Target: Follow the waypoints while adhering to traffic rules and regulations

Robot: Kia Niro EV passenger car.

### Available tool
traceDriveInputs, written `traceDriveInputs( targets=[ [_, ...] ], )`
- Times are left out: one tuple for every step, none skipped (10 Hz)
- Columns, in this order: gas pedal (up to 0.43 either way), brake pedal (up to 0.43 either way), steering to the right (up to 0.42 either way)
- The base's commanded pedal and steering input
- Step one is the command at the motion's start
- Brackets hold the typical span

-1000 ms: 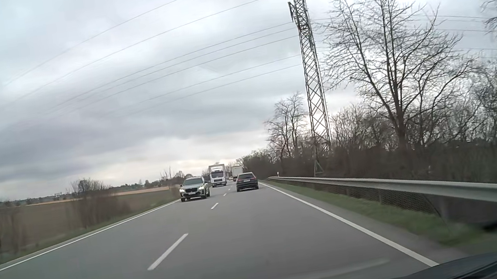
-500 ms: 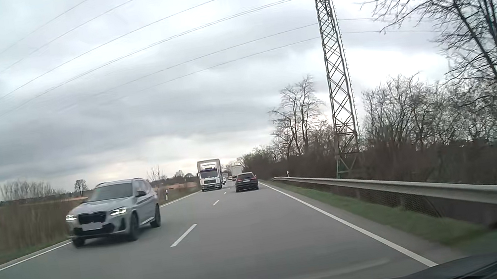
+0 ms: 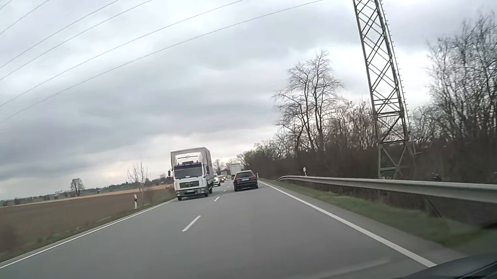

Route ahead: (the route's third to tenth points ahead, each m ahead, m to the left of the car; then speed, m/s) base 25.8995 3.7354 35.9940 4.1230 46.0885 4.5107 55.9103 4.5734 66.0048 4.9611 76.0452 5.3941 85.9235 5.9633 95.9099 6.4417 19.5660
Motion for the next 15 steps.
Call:
traceDriveInputs(
  targets=[
    [0.110,0.000,-0.001],
    [0.098,0.000,-0.001],
    [0.087,0.000,-0.001],
    [0.067,0.000,-0.001],
    [0.059,0.000,-0.002],
    [0.059,0.000,-0.002],
    [0.047,0.000,-0.003],
    [0.047,0.000,-0.003],
    [0.047,0.000,-0.003],
    [0.047,0.000,-0.003],
    [0.047,0.000,-0.003],
    [0.047,0.000,-0.003],
    [0.047,0.000,-0.003],
    [0.047,0.000,-0.003],
    [0.028,0.000,-0.003]
  ],
)
